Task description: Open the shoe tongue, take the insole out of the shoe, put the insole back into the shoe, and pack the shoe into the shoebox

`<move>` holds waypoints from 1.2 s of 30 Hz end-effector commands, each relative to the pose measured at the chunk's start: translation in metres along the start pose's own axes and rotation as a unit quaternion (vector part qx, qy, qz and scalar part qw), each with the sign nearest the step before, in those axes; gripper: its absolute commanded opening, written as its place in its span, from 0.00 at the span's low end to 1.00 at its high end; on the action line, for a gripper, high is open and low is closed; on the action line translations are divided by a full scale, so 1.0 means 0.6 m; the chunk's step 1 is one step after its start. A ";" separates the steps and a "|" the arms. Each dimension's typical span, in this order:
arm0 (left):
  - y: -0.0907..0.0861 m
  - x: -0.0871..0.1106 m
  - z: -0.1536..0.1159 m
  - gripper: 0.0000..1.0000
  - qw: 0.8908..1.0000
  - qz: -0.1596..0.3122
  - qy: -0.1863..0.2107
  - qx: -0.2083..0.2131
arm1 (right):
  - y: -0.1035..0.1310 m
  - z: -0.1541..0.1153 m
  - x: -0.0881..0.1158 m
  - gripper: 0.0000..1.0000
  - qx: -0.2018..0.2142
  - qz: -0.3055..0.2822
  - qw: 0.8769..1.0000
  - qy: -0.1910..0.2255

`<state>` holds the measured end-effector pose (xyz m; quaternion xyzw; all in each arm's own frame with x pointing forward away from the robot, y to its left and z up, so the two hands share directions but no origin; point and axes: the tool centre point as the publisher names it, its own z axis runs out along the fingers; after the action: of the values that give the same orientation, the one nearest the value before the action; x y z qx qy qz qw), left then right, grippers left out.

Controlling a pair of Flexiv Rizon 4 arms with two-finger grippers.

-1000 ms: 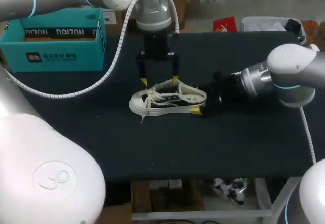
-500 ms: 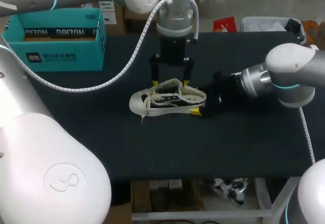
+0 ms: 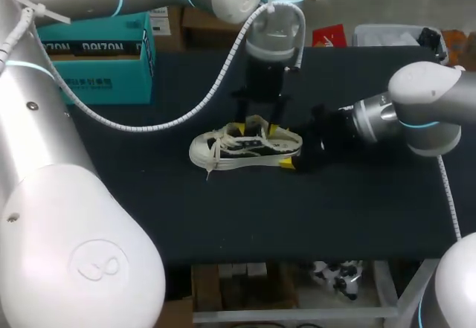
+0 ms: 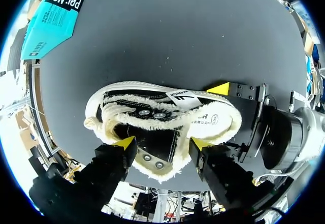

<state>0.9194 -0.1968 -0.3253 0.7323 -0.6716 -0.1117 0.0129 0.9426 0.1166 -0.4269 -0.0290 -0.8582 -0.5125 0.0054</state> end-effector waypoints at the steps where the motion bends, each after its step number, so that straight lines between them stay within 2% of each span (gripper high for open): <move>1: 0.003 0.006 -0.001 0.41 0.999 -0.004 -0.032 0.004 | -0.003 0.006 0.001 0.00 -0.001 0.000 1.000 0.000; 2: 0.004 0.003 -0.002 0.34 0.999 -0.010 -0.032 0.007 | -0.003 0.006 0.001 0.00 -0.001 0.000 1.000 0.000; 5: 0.004 -0.006 -0.004 0.00 0.999 -0.015 -0.030 0.008 | -0.003 0.006 0.001 0.00 -0.001 0.000 1.000 0.000; 9: 0.005 -0.018 -0.003 0.00 0.999 -0.019 -0.029 0.010 | -0.003 0.006 0.001 0.00 -0.001 0.000 1.000 0.000; 13: 0.010 -0.033 -0.008 0.00 1.000 -0.020 -0.006 0.020 | -0.003 0.006 0.001 0.00 -0.001 0.000 1.000 0.000; 20: 0.020 -0.088 -0.023 0.00 0.994 -0.018 0.081 0.065 | -0.003 0.006 0.001 0.00 -0.001 0.000 1.000 0.000; 25: 0.011 -0.130 -0.016 0.00 0.986 -0.012 0.152 0.073 | -0.003 0.006 0.001 0.00 -0.001 0.000 1.000 0.000; 36: -0.015 -0.163 0.017 0.00 0.978 -0.001 0.199 0.064 | -0.003 0.006 0.001 0.00 -0.001 0.000 1.000 0.000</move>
<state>0.9189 -0.1082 -0.3167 0.7443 -0.6669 0.0083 0.0355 0.9422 0.1179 -0.4263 -0.0291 -0.8584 -0.5122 0.0054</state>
